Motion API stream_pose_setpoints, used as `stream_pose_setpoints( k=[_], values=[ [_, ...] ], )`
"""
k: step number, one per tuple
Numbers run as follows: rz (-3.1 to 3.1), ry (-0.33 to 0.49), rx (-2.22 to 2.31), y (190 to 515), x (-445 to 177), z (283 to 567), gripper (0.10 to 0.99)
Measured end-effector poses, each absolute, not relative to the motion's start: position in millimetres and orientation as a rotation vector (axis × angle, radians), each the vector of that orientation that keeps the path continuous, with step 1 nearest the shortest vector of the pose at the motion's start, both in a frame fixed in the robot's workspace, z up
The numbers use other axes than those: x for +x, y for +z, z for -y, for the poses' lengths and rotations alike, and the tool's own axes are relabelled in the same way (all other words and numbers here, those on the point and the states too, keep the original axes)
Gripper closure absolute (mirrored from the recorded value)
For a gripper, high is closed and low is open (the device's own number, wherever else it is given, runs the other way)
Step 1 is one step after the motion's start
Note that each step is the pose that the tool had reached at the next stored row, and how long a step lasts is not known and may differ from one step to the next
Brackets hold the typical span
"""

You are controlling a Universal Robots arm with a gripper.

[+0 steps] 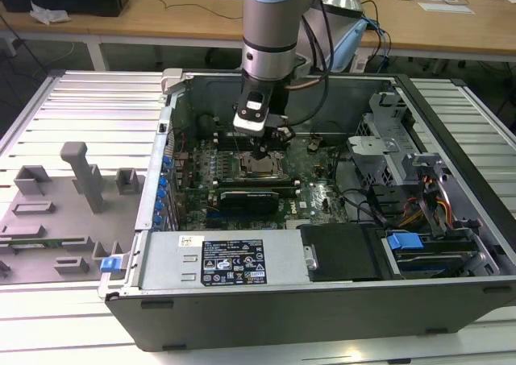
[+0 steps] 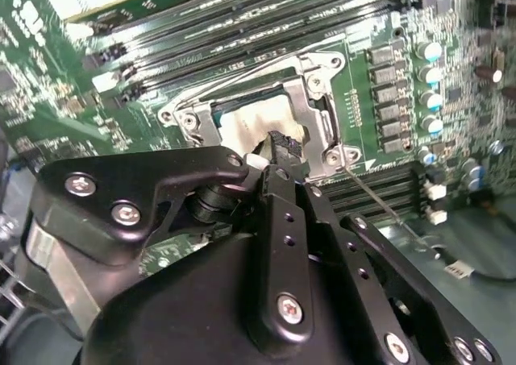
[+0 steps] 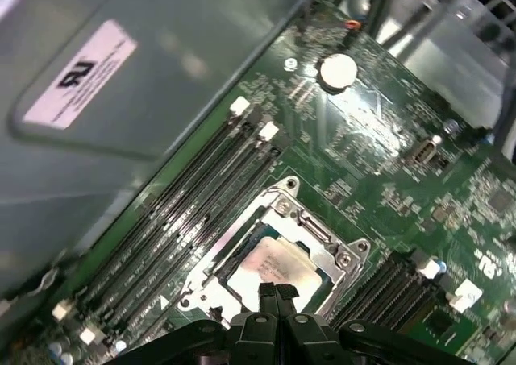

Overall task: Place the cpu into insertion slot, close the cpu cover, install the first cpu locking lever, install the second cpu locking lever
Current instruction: 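Close the cpu cover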

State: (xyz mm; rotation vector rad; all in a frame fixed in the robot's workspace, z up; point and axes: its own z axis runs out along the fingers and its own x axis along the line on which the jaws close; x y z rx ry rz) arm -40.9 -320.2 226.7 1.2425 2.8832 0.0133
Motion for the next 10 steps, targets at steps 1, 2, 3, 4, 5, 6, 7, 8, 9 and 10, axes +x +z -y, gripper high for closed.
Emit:
stream_pose_setpoints(
  k=[1, 2, 3, 4, 5, 6, 7, 8, 9, 10],
  values=[
    [-2.902, 0.013, 1.198, 226.7, -40.9, 320.2, 0.98],
    [-2.913, 0.013, 1.172, 226.7, -40.9, 320.2, 0.98],
    [-2.924, 0.013, 1.144, 226.7, -40.9, 320.2, 0.98],
    [-2.935, 0.013, 1.117, 226.6, -40.9, 320.2, 0.98],
    [-2.947, 0.013, 1.085, 226.5, -40.9, 320.2, 0.98],
    [-2.962, 0.013, 1.041, 226.5, -40.9, 320.2, 0.98],
    [-2.973, 0.013, 1.012, 226.5, -40.9, 320.2, 0.98],
    [-2.982, 0.013, 0.985, 226.4, -40.9, 320.2, 0.98],
    [-2.99, 0.013, 0.961, 226.4, -40.9, 320.2, 0.98],
    [-3.0, 0.014, 0.928, 226.3, -40.9, 320.2, 0.98]
  ],
)
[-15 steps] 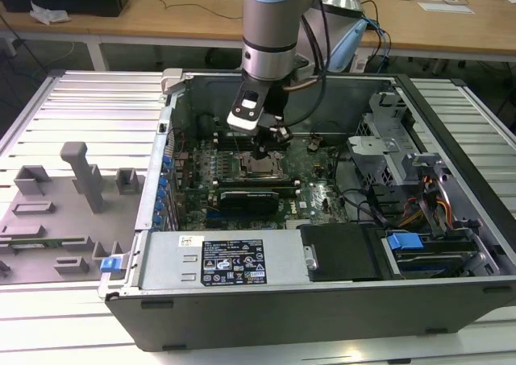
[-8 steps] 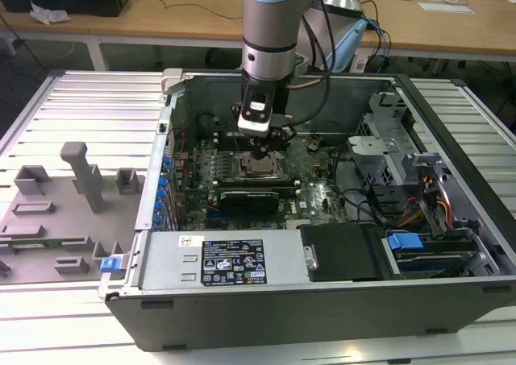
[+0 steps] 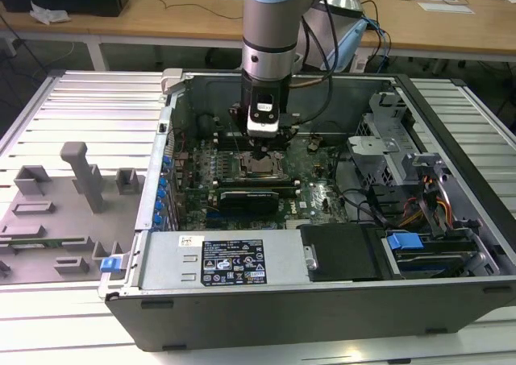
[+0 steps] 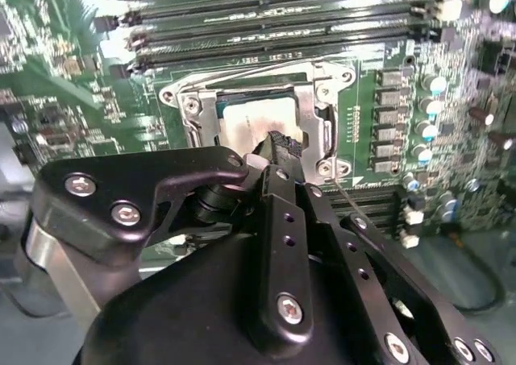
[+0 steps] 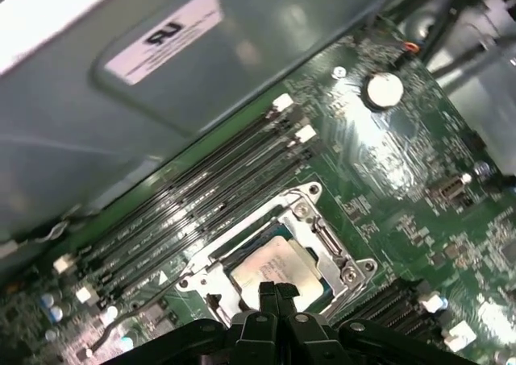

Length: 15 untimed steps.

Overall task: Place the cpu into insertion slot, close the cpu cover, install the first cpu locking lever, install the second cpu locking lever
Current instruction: 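Close the cpu cover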

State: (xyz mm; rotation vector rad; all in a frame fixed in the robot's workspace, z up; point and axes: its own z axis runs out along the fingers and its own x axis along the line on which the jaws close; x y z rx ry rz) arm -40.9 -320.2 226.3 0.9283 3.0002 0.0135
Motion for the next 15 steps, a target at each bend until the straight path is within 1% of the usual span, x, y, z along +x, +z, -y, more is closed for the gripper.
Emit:
stream_pose_setpoints(
  k=[15],
  values=[
    [-3.114, 0.014, 0.42, 226.1, -40.9, 320.2, 0.98]
  ],
)
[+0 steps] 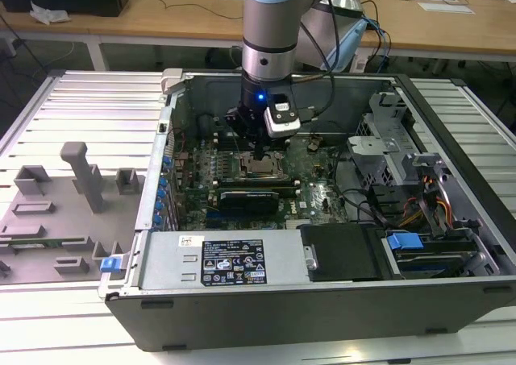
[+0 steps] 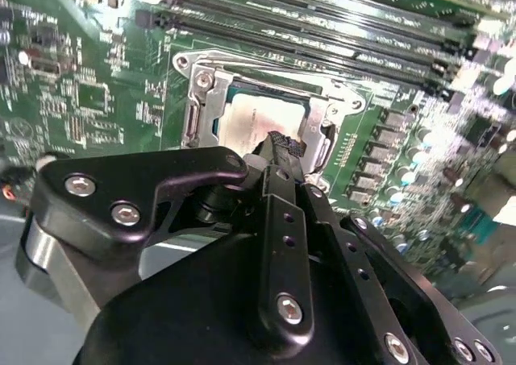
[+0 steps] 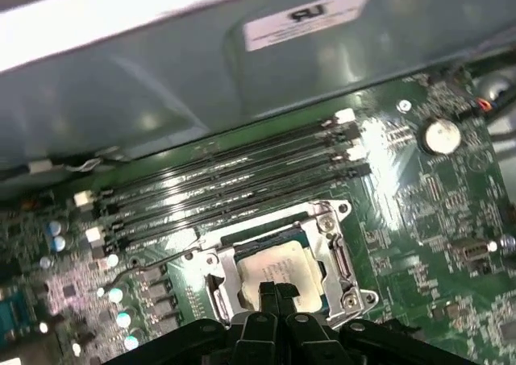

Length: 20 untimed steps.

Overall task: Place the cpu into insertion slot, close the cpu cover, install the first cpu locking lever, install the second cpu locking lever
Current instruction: 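Close the cpu cover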

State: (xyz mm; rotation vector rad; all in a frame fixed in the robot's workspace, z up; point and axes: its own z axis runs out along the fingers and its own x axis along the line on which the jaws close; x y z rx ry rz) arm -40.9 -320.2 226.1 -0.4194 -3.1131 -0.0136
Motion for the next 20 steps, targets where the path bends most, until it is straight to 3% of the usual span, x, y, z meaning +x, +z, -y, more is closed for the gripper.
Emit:
stream_pose_setpoints(
  k=[8, 20],
  values=[
    [3.14, -0.014, -0.057, 225.8, -40.9, 320.2, 0.98],
    [3.164, -0.015, 0.143, 222.5, -42.0, 321.4, 0.98]
  ],
)
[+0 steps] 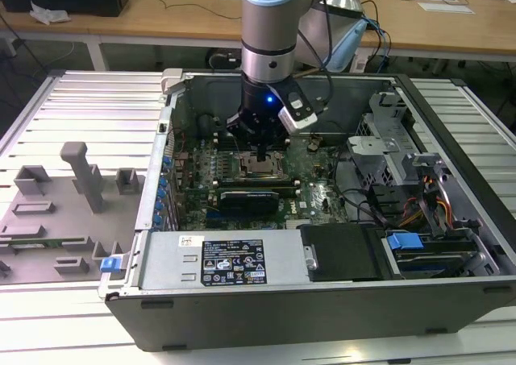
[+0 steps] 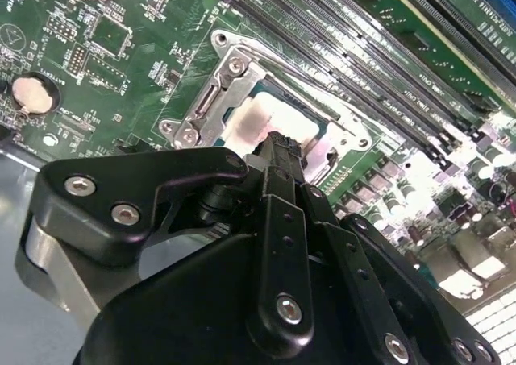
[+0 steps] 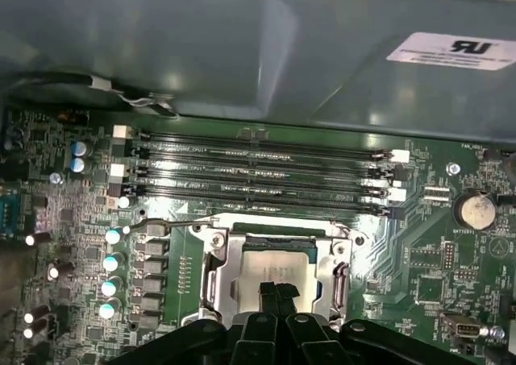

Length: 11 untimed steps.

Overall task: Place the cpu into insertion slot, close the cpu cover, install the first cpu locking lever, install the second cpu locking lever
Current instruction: 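Close the cpu cover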

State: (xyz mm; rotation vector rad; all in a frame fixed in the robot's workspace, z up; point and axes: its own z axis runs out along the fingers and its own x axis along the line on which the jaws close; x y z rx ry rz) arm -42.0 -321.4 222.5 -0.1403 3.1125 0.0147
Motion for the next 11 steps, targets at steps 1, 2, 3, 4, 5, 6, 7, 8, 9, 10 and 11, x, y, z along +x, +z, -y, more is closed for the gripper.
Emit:
stream_pose_setpoints(
  k=[1, 2, 3, 4, 5, 6, 7, 8, 9, 10, 11],
  values=[
    [-3.111, 0.015, -0.149, 222.0, -43.5, 322.8, 0.98],
    [-3.111, 0.015, -0.154, 221.6, -44.7, 323.7, 0.98],
    [-3.111, 0.015, -0.159, 220.9, -47.0, 324.9, 0.98],
    [-3.11, 0.016, -0.161, 219.6, -49.3, 325.1, 0.98],
    [-3.111, 0.015, -0.161, 217.9, -51.4, 325.2, 0.98],
    [-3.111, 0.014, -0.161, 216.9, -54.5, 325.2, 0.98],
    [-3.111, 0.015, -0.16, 215.9, -59.2, 325.2, 0.98],
    [-3.111, 0.015, -0.16, 215.1, -62.5, 325.1, 0.98],
    [-3.111, 0.015, -0.16, 214.5, -63.7, 325.1, 0.98],
    [-3.111, 0.015, -0.16, 214.0, -64.2, 325.2, 0.98],
    [-3.111, 0.015, -0.16, 212.6, -64.9, 325.2, 0.98]
  ],
)
